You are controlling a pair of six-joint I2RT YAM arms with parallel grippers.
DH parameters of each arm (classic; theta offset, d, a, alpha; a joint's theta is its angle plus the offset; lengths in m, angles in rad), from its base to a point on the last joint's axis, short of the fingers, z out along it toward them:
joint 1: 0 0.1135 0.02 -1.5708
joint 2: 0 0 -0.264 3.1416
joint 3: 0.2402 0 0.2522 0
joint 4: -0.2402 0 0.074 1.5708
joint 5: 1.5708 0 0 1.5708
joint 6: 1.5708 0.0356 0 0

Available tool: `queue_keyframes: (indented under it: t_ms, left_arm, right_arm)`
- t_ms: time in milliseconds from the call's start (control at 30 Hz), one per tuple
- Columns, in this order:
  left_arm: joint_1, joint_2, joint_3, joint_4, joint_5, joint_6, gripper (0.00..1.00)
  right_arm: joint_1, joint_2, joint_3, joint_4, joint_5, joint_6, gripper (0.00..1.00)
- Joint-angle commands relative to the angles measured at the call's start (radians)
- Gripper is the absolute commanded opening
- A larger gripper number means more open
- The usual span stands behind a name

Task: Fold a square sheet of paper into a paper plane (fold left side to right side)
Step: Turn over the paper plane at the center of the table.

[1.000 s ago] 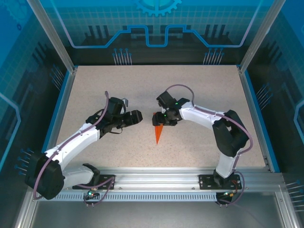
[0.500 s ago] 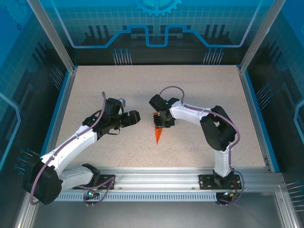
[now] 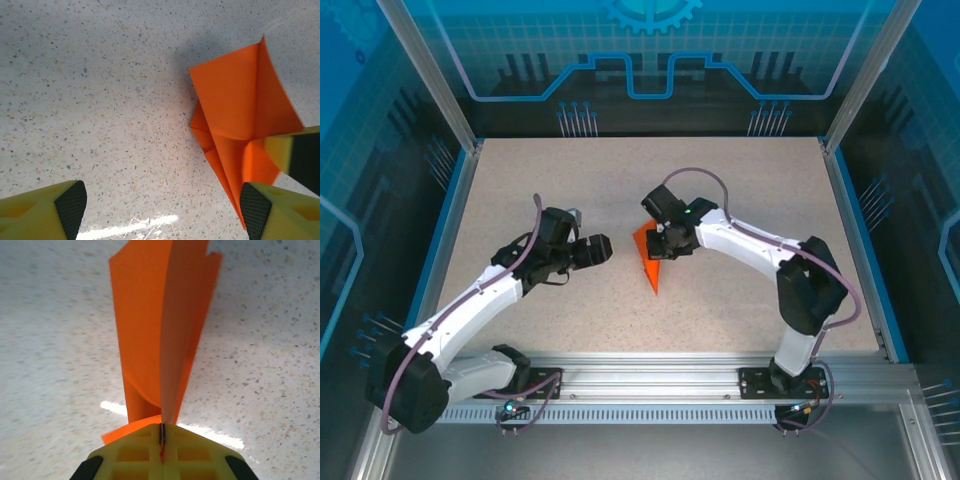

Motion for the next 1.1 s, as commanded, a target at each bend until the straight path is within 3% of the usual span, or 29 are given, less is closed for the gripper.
queue_keyframes:
  t_ms: [0, 200, 400, 1067]
  left_arm:
    - [0.009, -0.047, 0.042, -0.042, -0.052, 0.035, 0.84]
    - [0.011, -0.100, 0.023, -0.045, -0.078, 0.033, 0.89]
    - [0.011, -0.103, 0.016, -0.056, -0.074, 0.029, 0.90]
    - [0.012, -0.046, 0.045, -0.044, -0.038, 0.002, 0.92]
  right_arm:
    - [0.013, -0.058, -0.007, 0.065, -0.106, -0.003, 0.00]
    - [-0.026, -0.060, -0.178, 0.342, -0.296, 0.090, 0.00]
    - [-0.079, -0.003, -0.323, 0.529, -0.362, 0.131, 0.00]
    - [-0.252, -0.082, -0.584, 0.580, -0.335, 0.067, 0.05]
